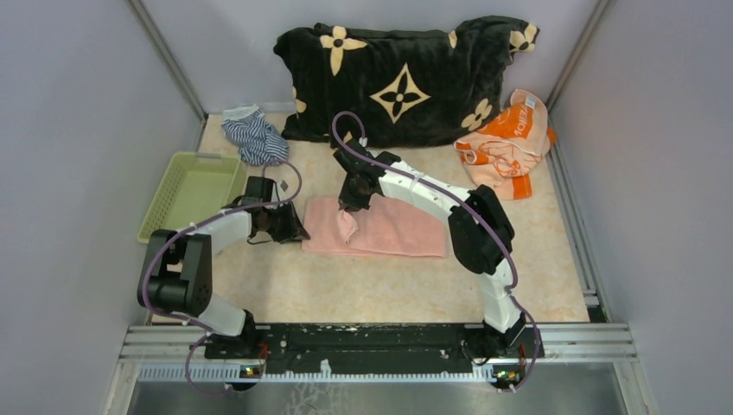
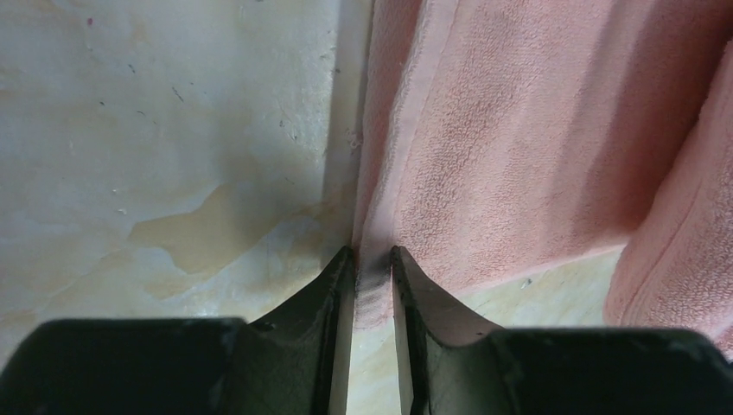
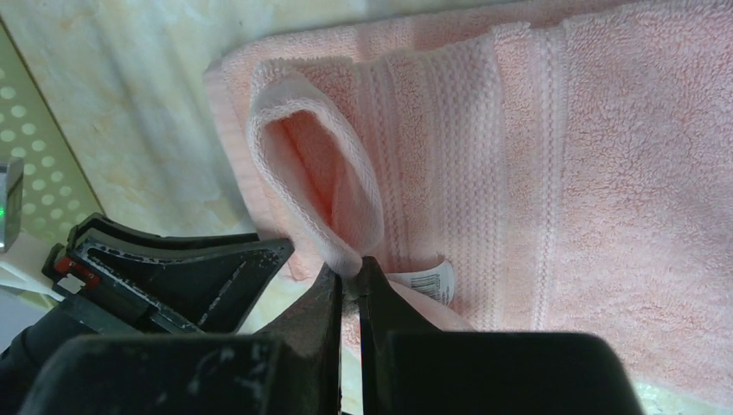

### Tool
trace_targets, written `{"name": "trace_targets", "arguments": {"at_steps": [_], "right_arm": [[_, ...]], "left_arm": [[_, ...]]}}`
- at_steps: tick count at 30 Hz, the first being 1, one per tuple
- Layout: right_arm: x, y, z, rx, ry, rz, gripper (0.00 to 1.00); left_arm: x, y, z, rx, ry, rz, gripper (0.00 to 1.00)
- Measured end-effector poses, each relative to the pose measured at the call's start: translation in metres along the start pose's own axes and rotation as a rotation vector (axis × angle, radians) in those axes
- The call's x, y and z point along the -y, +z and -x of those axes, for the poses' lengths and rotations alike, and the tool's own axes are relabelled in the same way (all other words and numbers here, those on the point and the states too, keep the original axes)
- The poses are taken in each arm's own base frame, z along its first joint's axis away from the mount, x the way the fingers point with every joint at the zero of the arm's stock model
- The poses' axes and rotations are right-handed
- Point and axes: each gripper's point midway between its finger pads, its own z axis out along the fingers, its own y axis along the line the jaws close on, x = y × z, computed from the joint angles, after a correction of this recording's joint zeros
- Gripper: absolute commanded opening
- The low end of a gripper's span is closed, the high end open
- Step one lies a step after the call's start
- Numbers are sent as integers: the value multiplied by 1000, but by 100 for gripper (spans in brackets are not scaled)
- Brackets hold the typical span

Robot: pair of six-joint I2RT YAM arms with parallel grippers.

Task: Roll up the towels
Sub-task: Fold the towel at the center of the board.

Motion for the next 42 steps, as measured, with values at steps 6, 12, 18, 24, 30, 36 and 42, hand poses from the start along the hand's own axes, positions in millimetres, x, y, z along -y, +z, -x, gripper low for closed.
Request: {"name": "trace_targets", "arguments": {"at_steps": [6,12,18,24,30,36,42], "right_arm": [[-9,0,0,-4,6,37,0],[-19,6,-3,-23,17,81,0],[-23,22,-9,-44,27,92,5],[-22,36,-22,-96,14,99,33],[-31,28,-32,-147,-76,159,51],[-18,-9,-33,-129,-176,218,54],[47,-57,-5,-34,-152,259,54]], "left_arm": [[1,1,-1,-4,2,-6,28],[2,1,-1,-6,6,-8,28],[3,1,-2,-6,7,-8,29],[4,1,-2,-6,11,-7,35],[-2,-6,1,21,25,40,46],[-5,-31,11,99,47,102,53],[13,-60,24,191,77,87,54]]}}
